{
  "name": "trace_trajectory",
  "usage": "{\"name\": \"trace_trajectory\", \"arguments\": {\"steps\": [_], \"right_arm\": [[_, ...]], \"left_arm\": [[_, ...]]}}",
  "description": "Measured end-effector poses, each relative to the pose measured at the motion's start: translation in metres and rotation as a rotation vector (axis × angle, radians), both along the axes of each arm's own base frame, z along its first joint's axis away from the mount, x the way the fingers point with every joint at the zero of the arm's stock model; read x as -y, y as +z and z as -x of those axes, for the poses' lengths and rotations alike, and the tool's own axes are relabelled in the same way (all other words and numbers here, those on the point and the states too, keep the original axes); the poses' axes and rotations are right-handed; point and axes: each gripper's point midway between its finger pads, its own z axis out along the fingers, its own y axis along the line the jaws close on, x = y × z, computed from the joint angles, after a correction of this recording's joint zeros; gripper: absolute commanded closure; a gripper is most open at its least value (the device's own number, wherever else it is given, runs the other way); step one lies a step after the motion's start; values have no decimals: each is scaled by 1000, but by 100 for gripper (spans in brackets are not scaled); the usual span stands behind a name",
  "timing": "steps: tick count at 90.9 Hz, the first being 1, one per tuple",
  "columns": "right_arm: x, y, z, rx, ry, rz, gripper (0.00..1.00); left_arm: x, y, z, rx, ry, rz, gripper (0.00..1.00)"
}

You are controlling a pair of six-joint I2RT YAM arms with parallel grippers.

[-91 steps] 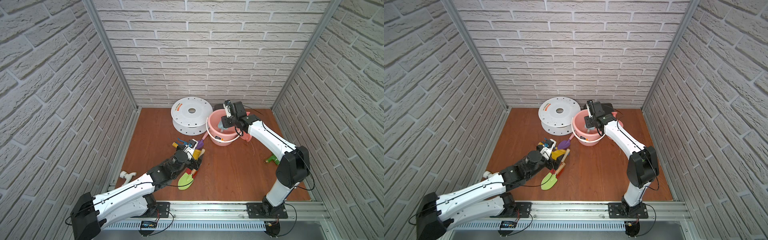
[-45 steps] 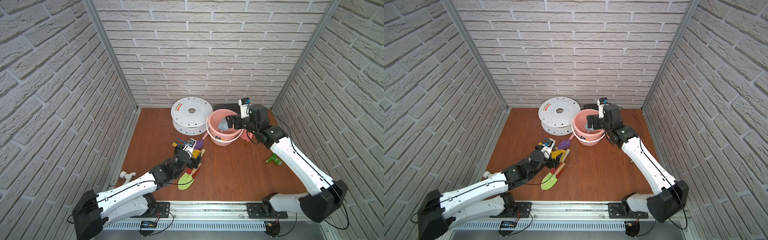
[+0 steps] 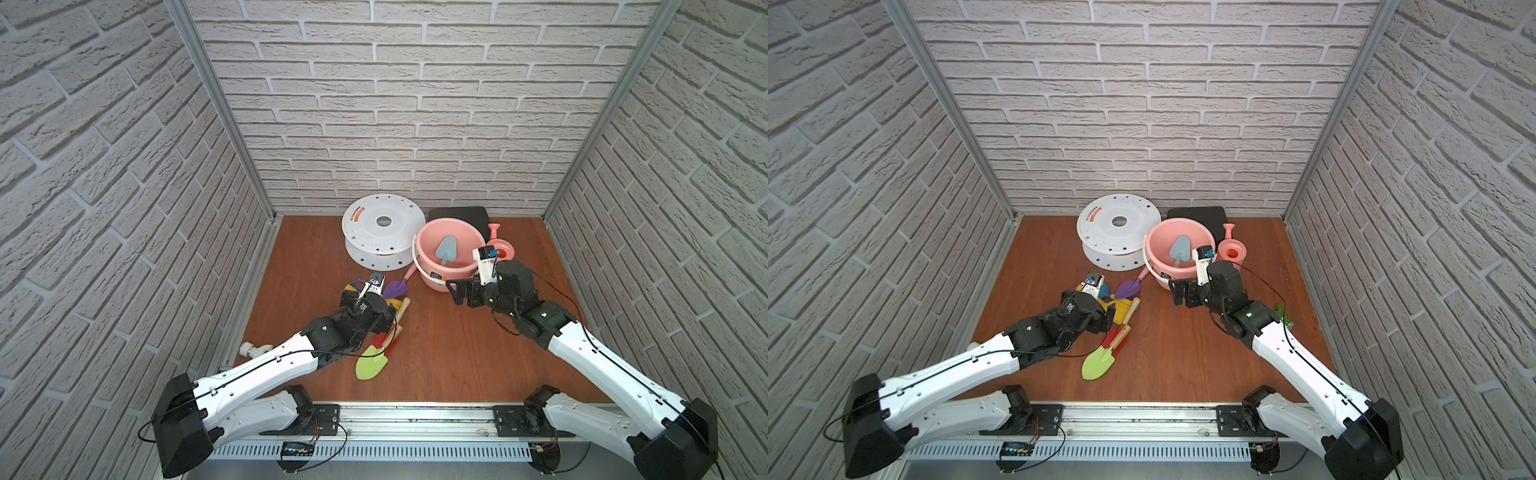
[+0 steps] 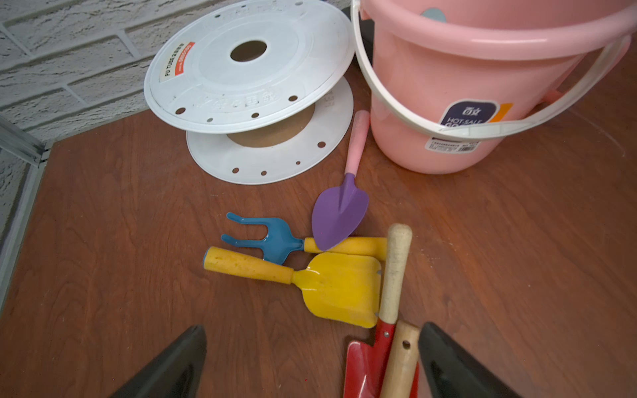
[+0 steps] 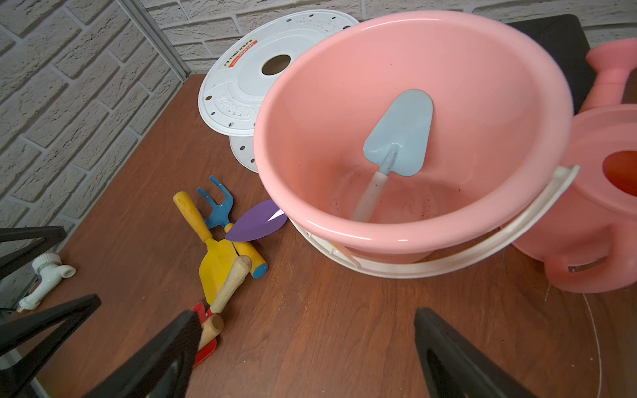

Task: Organize the gardening tools
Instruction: Adjust the gardening tool at the center of the board.

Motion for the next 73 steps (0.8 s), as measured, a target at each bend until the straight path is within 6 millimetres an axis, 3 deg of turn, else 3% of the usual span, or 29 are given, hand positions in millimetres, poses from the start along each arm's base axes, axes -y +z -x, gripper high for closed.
{"name": "trace_trajectory", "arguments": {"steps": [31, 41, 59, 73], "right_arm": [[-6, 20, 5, 55, 20, -62, 0], [-7, 23, 6, 62, 26, -68, 0], [-10, 23, 7, 63, 31, -71, 0], [-11, 23, 8, 62, 36, -72, 0]], "left_arm": [[-5, -50, 28, -272, 61, -67, 11], [-10, -56, 31, -298, 102, -66, 16], [-27, -59, 15, -309, 214, -19, 16], [-36, -76, -9, -341, 265, 5, 18]]}}
